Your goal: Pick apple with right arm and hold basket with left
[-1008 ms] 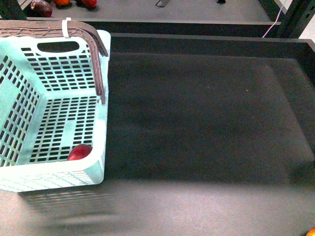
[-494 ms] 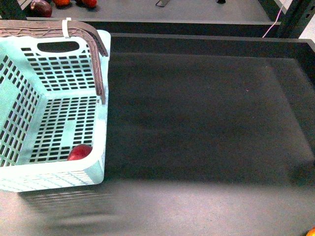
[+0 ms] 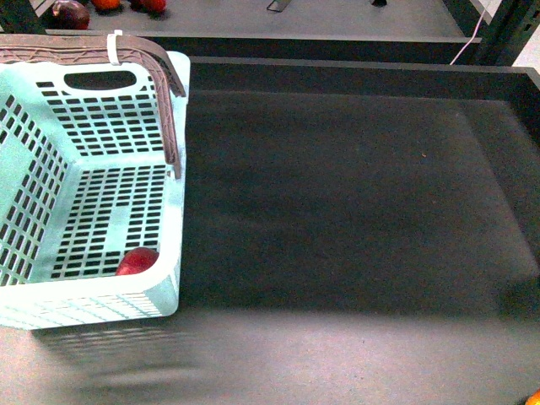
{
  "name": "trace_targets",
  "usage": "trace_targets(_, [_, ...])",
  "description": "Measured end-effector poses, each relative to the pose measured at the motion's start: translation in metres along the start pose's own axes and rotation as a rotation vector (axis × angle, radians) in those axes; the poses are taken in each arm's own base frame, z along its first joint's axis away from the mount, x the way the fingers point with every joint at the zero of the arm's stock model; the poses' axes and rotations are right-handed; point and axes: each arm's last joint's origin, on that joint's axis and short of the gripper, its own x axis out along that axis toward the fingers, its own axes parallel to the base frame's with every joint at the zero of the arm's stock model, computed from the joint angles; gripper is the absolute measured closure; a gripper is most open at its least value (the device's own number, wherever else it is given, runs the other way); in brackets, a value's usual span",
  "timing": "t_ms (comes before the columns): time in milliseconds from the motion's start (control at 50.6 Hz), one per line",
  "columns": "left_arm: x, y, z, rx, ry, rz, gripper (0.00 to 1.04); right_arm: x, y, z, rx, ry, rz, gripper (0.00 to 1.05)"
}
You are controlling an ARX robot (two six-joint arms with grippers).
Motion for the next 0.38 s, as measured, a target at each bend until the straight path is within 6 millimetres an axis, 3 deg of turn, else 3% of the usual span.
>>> trace_targets(158, [0.0, 0.0, 0.0, 0.0, 0.0, 0.0, 0.08, 0.0, 0.0, 0.0, 0.0, 0.0, 0.0, 0.09])
trace_targets(376, [0.0, 0.0, 0.0, 0.002, 0.0, 0.0, 0.07, 0.0, 0.0, 0.0, 0.0, 0.0, 0.0, 0.09])
